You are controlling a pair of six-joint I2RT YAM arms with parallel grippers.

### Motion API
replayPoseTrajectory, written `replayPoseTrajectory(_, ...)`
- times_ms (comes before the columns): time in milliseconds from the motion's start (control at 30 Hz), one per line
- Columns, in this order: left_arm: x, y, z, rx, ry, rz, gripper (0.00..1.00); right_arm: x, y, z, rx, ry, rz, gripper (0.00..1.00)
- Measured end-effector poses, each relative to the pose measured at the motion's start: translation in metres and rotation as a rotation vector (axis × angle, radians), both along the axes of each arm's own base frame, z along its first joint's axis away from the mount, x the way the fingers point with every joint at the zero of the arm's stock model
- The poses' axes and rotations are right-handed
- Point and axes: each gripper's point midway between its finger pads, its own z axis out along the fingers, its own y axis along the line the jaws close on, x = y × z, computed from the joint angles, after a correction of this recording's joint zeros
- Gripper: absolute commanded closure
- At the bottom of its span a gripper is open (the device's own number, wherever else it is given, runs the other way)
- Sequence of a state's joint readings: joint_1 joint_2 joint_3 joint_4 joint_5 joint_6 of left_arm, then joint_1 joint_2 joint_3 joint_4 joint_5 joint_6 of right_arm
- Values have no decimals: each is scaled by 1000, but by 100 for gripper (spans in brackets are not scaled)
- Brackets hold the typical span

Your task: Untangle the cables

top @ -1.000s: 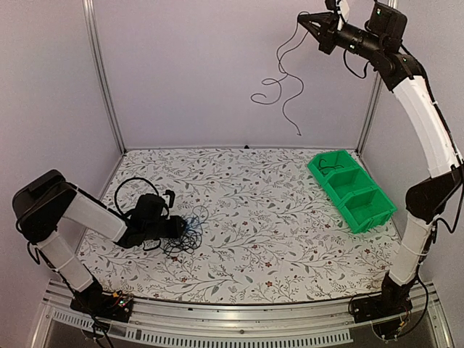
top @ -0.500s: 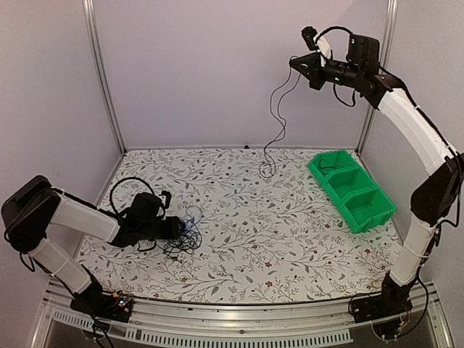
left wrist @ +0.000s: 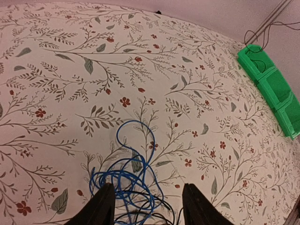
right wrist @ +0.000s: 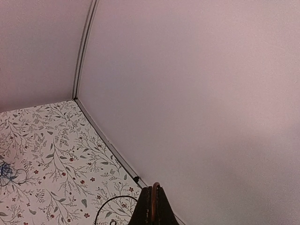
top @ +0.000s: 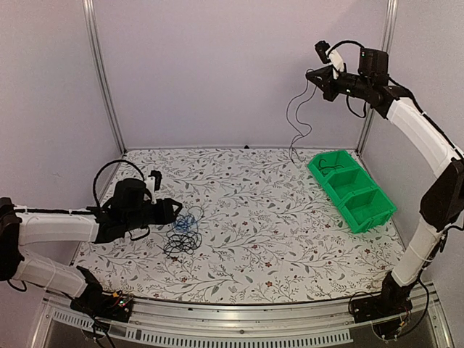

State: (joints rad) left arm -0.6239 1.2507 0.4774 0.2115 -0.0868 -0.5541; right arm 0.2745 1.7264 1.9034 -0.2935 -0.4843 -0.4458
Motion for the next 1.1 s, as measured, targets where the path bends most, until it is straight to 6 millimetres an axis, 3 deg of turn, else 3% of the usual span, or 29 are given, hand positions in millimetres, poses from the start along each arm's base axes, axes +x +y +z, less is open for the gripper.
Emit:
replayPoseTrajectory(200, 1, 2, 33, -29, -90, 0, 51, 21, -40, -17, 1, 24, -86, 100)
replayPoseTrajectory(400, 2, 6, 37, 0, -107, 9, 51, 41, -91, -32, 16, 45, -192, 100)
replayPoseTrajectory(633, 2, 10, 32, 25, -95, 17, 51, 54, -142, -64, 25, 107, -289, 100)
replayPoseTrajectory(833, 2, 11, 32, 27, -95, 21, 51, 59, -183, -62, 45, 96, -370, 100)
replayPoseTrajectory(1100, 2, 10, 28, 33, -86, 20, 51, 66, -219, -61, 78, 88, -442, 100)
